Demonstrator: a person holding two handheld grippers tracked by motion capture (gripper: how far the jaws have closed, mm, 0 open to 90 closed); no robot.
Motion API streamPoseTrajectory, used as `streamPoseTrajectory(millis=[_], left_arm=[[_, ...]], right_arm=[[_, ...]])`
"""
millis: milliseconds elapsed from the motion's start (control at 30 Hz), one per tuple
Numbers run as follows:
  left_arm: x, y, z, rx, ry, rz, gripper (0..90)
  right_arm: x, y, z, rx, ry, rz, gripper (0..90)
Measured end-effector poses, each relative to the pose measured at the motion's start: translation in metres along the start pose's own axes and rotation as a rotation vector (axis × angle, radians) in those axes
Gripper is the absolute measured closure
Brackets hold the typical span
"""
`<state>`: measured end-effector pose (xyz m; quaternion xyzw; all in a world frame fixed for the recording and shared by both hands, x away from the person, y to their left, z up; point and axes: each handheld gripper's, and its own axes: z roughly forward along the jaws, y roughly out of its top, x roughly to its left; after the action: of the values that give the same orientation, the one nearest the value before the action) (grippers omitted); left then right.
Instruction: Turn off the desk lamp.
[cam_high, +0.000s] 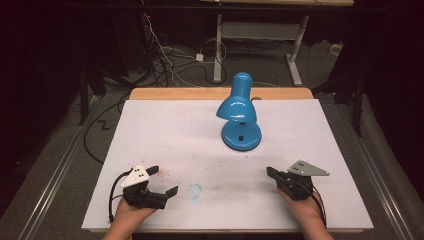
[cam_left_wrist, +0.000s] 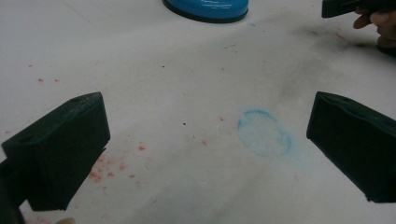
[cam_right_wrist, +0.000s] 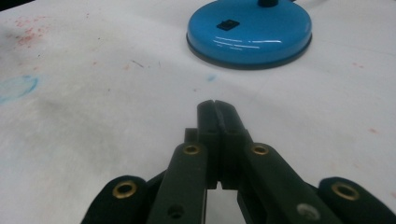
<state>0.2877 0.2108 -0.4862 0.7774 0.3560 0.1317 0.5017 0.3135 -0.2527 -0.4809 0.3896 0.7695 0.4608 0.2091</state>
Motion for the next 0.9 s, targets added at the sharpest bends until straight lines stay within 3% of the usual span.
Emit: streamPoseTrajectory(millis=[233, 367, 633, 767, 900], left_arm=[[0.0, 0.001, -0.003, -0.014, -0.011, -0.013, 0.0], [0.001, 0.001, -0.005, -0.025, -0.009, -0.025, 0.0], [0.001, 0.0, -0.002, -0.003, -0.008, -0.015, 0.0], [0.0, 0.0, -0.002, 0.002, -0.011, -0.005, 0.0], [0.0, 0.0, -0.001, 0.008, -0.016, -0.005, 0.0]], right_arm=[[-0.002, -0.014, -0.033, -0.028, -0.025, -0.018, 90.0], [-0.005, -0.016, -0.032, -0.021, -0.023, -0.006, 90.0], [-0.005, -0.01, -0.024, -0.024, -0.017, 0.011, 90.0], [-0.005, -0.011, -0.02, 0.007, -0.006, 0.032, 70.0], [-0.004, -0.013, -0.019, 0.036, -0.007, 0.019, 47.9]])
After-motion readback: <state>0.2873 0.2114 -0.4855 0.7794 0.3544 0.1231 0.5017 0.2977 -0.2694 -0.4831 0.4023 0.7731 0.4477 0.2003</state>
